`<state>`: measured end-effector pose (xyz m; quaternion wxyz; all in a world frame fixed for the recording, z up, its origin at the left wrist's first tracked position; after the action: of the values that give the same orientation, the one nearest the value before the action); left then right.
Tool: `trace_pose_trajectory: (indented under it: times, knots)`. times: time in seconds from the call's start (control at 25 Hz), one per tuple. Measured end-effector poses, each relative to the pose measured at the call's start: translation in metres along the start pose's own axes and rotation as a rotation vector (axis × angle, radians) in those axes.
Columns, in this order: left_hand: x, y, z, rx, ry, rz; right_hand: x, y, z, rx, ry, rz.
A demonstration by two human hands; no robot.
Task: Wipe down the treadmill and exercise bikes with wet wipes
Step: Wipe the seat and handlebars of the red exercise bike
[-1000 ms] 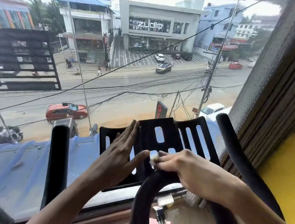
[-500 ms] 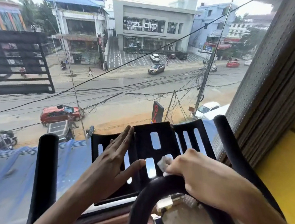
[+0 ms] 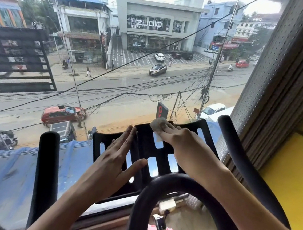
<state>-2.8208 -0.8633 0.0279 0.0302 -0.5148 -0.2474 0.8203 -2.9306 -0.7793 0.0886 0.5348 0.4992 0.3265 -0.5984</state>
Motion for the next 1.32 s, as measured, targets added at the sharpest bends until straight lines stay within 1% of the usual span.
trace_pose_trajectory:
  times: [0.08, 0.12, 0.16, 0.2, 0.24, 0.28, 0.32, 0.36, 0.44, 0.48, 0.56, 0.68, 0.76, 0.88, 0.92, 0.96, 1.0, 1.04, 1.08, 1.12, 1.16, 1.2, 1.24, 1.32]
  knots:
    - [0.001, 0.0, 0.001, 0.002, -0.003, -0.002, -0.004, 0.005, -0.021, -0.02, 0.058, -0.029]
    - [0.001, 0.001, 0.001, 0.002, -0.004, -0.001, -0.006, 0.009, -0.032, -0.036, 0.132, -0.022]
    - [0.001, 0.001, 0.001, 0.0, -0.002, -0.001, -0.006, 0.008, -0.039, -0.025, 0.216, 0.049]
    - [0.001, 0.002, 0.002, -0.002, 0.003, 0.001, -0.009, 0.006, -0.041, -0.005, 0.249, 0.167]
    - [0.002, 0.002, 0.002, -0.002, 0.008, 0.004, -0.016, 0.003, -0.039, 0.015, 0.201, 0.296]
    - [0.002, 0.002, 0.002, -0.001, 0.011, 0.006, -0.024, -0.001, -0.033, 0.016, 0.082, 0.378]
    - [0.002, 0.002, 0.003, 0.0, 0.01, 0.005, -0.028, -0.001, -0.025, 0.011, -0.016, 0.387]
    - [0.002, 0.002, 0.003, 0.0, 0.008, 0.002, -0.021, 0.004, -0.018, -0.013, -0.03, 0.343]
    - [0.002, 0.002, 0.003, -0.005, 0.004, -0.007, 0.01, 0.014, -0.012, -0.041, 0.087, 0.233]
    - [0.002, 0.003, 0.003, -0.007, 0.002, -0.011, 0.018, 0.016, -0.011, -0.043, 0.103, 0.205]
    - [0.002, 0.004, 0.003, -0.01, -0.003, -0.023, 0.018, 0.014, -0.009, -0.057, 0.07, 0.253]
    - [0.003, 0.004, 0.003, -0.002, 0.006, -0.033, 0.024, 0.005, 0.003, -0.106, 0.123, 0.279]
    - [0.002, 0.004, 0.003, 0.002, 0.001, -0.026, 0.028, 0.006, 0.007, -0.122, 0.093, 0.288]
    - [0.001, 0.003, 0.003, 0.008, 0.001, -0.016, 0.03, 0.015, -0.007, -0.154, 0.043, 0.194]
    - [0.001, 0.002, 0.003, 0.01, 0.003, -0.013, 0.027, 0.015, -0.014, -0.179, 0.082, 0.19]
    - [0.002, 0.002, 0.003, 0.008, 0.006, -0.012, 0.02, 0.013, -0.02, -0.194, 0.157, 0.243]
    - [0.002, 0.003, 0.003, 0.002, 0.008, -0.015, 0.012, 0.012, -0.023, -0.206, 0.243, 0.342]
    - [0.003, 0.003, 0.003, -0.006, 0.011, -0.021, 0.003, 0.011, -0.023, -0.21, 0.282, 0.446]
    - [0.003, 0.003, 0.002, -0.011, 0.013, -0.027, -0.007, 0.008, -0.018, -0.198, 0.233, 0.517]
    - [0.003, 0.004, 0.002, -0.013, 0.011, -0.032, -0.015, 0.004, -0.011, -0.184, 0.127, 0.522]
    - [0.003, 0.004, 0.002, -0.013, 0.008, -0.036, -0.016, 0.003, -0.002, -0.179, 0.04, 0.475]
    - [0.002, 0.004, 0.002, -0.012, 0.006, -0.035, -0.01, 0.006, 0.004, -0.173, 0.014, 0.413]
    - [0.002, 0.003, 0.002, -0.011, 0.005, -0.032, 0.002, 0.009, 0.007, -0.166, 0.023, 0.377]
    - [0.002, 0.003, 0.002, -0.004, 0.001, -0.03, 0.018, 0.012, 0.003, -0.165, 0.061, 0.385]
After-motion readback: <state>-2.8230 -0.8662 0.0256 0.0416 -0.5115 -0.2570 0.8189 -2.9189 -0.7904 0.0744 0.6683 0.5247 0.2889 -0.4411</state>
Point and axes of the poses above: each hand's wrist, its own z-axis towards the middle knuckle, its own x-axis out of the palm, y = z × x, the point moved 8 cm from there along z, towards the middle knuckle, and after that the axes turned 5 degrees about x, right-handed, at the moved point
